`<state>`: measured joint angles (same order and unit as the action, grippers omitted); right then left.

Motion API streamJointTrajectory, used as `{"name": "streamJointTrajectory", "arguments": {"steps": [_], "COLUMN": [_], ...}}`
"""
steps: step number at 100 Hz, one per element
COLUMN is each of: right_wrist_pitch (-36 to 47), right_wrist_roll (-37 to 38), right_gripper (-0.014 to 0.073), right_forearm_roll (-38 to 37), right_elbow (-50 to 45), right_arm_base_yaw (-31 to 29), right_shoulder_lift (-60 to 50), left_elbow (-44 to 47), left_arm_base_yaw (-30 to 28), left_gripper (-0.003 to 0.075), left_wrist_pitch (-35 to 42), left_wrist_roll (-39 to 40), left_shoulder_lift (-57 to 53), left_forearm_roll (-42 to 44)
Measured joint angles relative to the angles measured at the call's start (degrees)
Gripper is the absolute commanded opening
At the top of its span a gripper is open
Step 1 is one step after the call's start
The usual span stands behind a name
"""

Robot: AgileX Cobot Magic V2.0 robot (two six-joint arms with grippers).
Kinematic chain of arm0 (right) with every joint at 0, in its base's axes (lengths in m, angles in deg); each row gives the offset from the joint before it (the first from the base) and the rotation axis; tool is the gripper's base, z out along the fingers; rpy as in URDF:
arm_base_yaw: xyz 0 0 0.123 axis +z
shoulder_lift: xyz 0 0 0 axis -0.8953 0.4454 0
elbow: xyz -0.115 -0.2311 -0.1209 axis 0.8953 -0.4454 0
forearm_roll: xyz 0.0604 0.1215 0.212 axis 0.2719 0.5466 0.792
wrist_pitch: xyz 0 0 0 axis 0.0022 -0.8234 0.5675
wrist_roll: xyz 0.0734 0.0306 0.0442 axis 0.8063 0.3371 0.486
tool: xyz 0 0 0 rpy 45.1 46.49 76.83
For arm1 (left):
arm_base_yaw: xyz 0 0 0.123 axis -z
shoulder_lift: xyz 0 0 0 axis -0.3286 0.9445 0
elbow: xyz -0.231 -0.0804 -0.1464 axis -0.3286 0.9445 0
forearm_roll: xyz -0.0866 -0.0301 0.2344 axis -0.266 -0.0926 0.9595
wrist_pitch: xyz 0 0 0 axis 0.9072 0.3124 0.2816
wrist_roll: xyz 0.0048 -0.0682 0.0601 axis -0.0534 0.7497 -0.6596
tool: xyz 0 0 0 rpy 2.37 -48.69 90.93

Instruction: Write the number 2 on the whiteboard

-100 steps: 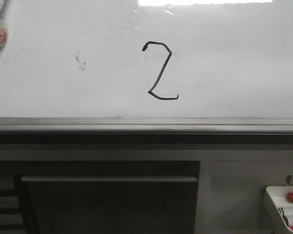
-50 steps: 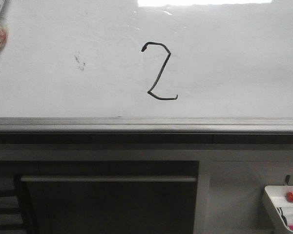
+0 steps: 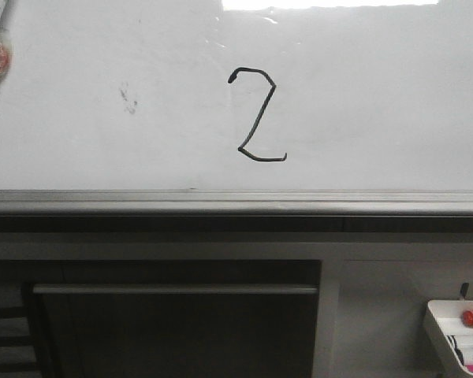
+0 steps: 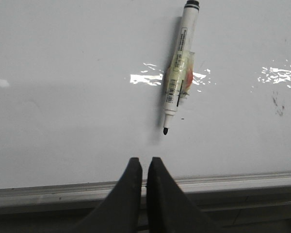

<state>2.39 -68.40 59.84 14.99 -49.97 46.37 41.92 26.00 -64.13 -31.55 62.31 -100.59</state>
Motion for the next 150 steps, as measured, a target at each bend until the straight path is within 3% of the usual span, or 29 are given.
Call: {"name": "streamJointTrajectory", "arguments": {"steps": [49,77,94,122,150], "right_wrist_pitch": [-0.8,-0.8,-0.8,-1.0,-1.0], "right_wrist_roll": [0.0,-0.1,-0.1,-0.1,-0.1], "right_gripper": [-0.0072,-0.0072,-0.0072,-0.0072,-0.0072], "right_forearm_roll": [-0.2,-0.3,-0.2,-0.2,-0.2], "right_elbow": [0.0,0.0,0.0,0.0,0.0], "right_arm_base_yaw": [0.0,0.0,0.0,0.0,-0.1], "right_shoulder_lift": [0.0,0.0,0.0,0.0,0.0], "left_elbow": [0.3,4.3,9.7,20.7,20.8], "left_arm_base_yaw": [0.0,-0.1,-0.1,-0.1,-1.6], "left_gripper": [-0.0018,-0.0018,-0.0018,-0.0018,-0.0018], "left_wrist_pitch": [0.0,0.4,3.9,13.9,18.3], "left_wrist_roll": [0.3,0.3,0.3,0.3,0.3], "left_shoulder_lift": [-0.1,-14.3,-22.0,-23.9,-23.9], "left_forearm_roll": [-1.3,-0.2,3.8,6.2,6.6]}}
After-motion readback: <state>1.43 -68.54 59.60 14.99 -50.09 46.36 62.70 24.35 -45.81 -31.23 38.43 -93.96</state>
